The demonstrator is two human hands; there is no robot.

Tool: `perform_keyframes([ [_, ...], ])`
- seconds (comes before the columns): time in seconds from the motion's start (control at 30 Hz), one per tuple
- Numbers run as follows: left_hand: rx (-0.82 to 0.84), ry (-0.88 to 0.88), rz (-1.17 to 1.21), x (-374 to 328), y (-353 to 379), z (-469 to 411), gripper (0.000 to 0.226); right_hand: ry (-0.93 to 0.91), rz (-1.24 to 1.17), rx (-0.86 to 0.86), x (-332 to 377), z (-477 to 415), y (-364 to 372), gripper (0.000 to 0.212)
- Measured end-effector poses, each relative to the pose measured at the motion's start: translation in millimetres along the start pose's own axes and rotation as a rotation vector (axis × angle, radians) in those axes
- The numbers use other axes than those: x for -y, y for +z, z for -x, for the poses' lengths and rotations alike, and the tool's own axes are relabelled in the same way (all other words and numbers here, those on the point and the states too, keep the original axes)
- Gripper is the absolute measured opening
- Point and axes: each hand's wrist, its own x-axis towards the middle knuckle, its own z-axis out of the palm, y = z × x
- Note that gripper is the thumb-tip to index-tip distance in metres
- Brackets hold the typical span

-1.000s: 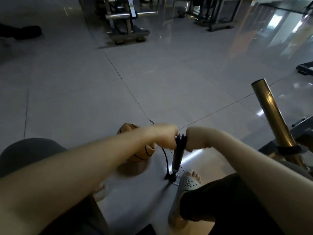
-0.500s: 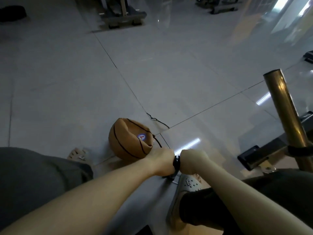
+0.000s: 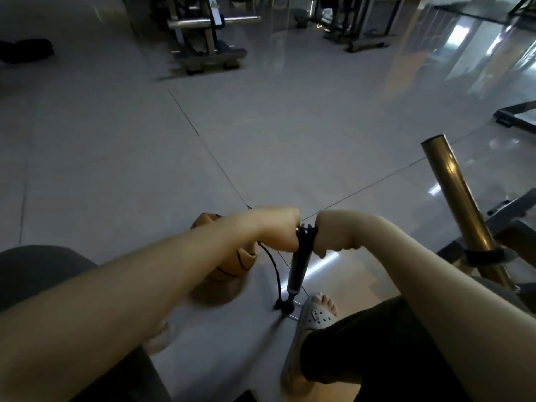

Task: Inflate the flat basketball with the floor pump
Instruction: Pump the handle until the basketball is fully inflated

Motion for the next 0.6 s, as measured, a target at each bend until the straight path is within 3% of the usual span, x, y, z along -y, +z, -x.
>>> perform_keyframes([
  [0.13,-0.021,-0.012,-0.001,-8,-31,2,0.019,-0.008,-0.028,-0.038,0,10,-23,0.011],
  [0.3,-0.022,-0.059,-0.046,7,56,-25,0.009,-0.002,0.128,0.075,-5,-41,49,0.018],
  [0.43,-0.033,-0.074,-0.084,11,110,-45,0.013,0.049,0.19,0.001,-17,-70,93,0.018],
  [0.6,-0.025,-0.062,-0.081,14,112,-53,0.009,0.055,0.193,-0.052,-19,-74,97,0.02],
])
